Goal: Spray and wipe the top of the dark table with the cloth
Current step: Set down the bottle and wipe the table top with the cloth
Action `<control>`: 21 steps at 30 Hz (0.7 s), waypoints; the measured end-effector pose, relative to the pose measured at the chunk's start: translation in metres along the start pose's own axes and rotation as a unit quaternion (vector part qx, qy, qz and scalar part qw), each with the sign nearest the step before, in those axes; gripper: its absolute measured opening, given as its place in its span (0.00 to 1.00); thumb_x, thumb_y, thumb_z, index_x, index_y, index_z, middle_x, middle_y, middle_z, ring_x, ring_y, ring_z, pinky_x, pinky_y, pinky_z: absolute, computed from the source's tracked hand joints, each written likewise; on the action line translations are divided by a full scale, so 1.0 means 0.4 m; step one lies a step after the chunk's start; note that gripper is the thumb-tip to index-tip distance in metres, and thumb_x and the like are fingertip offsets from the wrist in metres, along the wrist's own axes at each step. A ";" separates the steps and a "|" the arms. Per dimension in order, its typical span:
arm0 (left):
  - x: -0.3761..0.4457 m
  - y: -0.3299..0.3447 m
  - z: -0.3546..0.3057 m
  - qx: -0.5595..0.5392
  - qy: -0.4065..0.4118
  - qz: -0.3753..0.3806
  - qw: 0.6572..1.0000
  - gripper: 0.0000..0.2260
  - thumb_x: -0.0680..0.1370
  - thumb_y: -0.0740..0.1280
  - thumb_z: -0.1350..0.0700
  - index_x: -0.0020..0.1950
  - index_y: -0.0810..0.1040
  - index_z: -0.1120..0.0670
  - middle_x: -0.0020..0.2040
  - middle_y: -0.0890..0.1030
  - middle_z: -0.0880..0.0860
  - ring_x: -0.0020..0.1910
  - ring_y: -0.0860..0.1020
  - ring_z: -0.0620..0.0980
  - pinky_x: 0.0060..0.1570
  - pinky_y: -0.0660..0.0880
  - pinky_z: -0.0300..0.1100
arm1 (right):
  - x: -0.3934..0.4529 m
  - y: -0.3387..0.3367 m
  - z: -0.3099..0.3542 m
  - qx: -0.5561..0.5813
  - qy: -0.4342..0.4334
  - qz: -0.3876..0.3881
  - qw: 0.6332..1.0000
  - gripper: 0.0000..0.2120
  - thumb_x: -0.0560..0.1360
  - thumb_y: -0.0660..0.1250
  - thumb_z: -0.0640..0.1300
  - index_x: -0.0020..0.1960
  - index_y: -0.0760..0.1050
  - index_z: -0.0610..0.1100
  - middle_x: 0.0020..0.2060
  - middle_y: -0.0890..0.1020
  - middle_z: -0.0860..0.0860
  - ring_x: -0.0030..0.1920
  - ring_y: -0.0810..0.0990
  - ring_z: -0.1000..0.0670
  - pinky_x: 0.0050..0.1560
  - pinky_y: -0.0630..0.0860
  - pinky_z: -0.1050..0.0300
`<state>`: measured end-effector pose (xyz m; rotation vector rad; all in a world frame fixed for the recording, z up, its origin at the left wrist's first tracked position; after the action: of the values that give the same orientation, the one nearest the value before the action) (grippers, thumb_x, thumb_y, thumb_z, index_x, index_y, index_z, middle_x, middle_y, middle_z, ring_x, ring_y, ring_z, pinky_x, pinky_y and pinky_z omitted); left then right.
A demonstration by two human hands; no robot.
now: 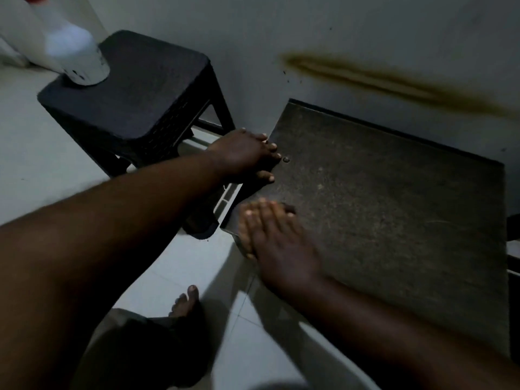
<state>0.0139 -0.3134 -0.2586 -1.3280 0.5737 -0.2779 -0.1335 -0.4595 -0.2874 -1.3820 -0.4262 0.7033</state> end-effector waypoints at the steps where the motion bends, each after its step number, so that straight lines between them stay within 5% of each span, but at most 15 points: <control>1: 0.010 -0.013 0.003 0.008 -0.003 0.017 1.000 0.30 0.76 0.59 0.34 0.74 0.67 0.48 0.74 0.69 0.51 0.74 0.64 0.54 0.67 0.65 0.55 | 0.036 0.002 0.033 -0.005 0.001 -0.006 1.000 0.33 0.80 0.57 0.51 0.79 0.48 0.41 0.79 0.51 0.38 0.78 0.48 0.38 0.75 0.45 0.44; 5: 0.008 -0.017 -0.001 -0.010 -0.028 0.031 0.999 0.31 0.76 0.62 0.35 0.75 0.67 0.48 0.76 0.67 0.51 0.76 0.61 0.53 0.70 0.63 0.52 | 0.091 0.007 0.070 -0.033 -0.008 -0.023 0.999 0.27 0.80 0.58 0.47 0.75 0.59 0.38 0.76 0.59 0.36 0.77 0.53 0.37 0.74 0.53 0.41; 11: -0.015 0.006 -0.018 -0.047 -0.037 -0.004 0.998 0.29 0.78 0.60 0.37 0.76 0.65 0.49 0.77 0.64 0.51 0.77 0.59 0.56 0.69 0.65 0.56 | -0.145 0.030 -0.140 -0.008 0.001 -0.001 1.000 0.38 0.80 0.57 0.54 0.76 0.33 0.50 0.78 0.41 0.49 0.76 0.34 0.48 0.73 0.42 0.48; 16: -0.041 0.032 -0.061 -0.073 -0.089 -0.045 0.992 0.25 0.81 0.57 0.43 0.76 0.63 0.50 0.78 0.62 0.52 0.76 0.59 0.55 0.66 0.66 0.54 | -0.423 -0.017 -0.357 -0.042 0.054 -0.008 0.998 0.32 0.79 0.51 0.61 0.76 0.62 0.42 0.73 0.67 0.41 0.73 0.66 0.41 0.67 0.68 0.46; 19: -0.048 0.033 -0.132 -0.133 -0.121 -0.119 0.977 0.24 0.80 0.62 0.48 0.75 0.67 0.55 0.76 0.65 0.56 0.75 0.63 0.58 0.65 0.66 0.56 | -0.562 -0.027 -0.460 -0.024 0.092 -0.023 0.995 0.35 0.72 0.71 0.53 0.72 0.64 0.39 0.68 0.74 0.38 0.70 0.70 0.37 0.72 0.57 0.54; 21: -0.032 0.024 -0.195 -0.181 -0.122 -0.163 0.962 0.23 0.79 0.66 0.51 0.72 0.71 0.57 0.74 0.68 0.59 0.73 0.66 0.60 0.66 0.66 0.57 | -0.630 -0.024 -0.487 0.039 0.144 -0.057 0.987 0.36 0.71 0.72 0.52 0.73 0.64 0.38 0.71 0.69 0.41 0.72 0.67 0.37 0.72 0.55 0.56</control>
<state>-0.0402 -0.3696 -0.2750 -1.7859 0.1978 -0.2793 -0.1877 -0.7734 -0.2778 -1.3483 -0.2441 0.4143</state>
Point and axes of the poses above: each hand's wrist, its own x-axis towards the middle knuckle, its own y-axis out of the palm, z = x × y, the point moved 3 cm from there along x, towards the middle knuckle
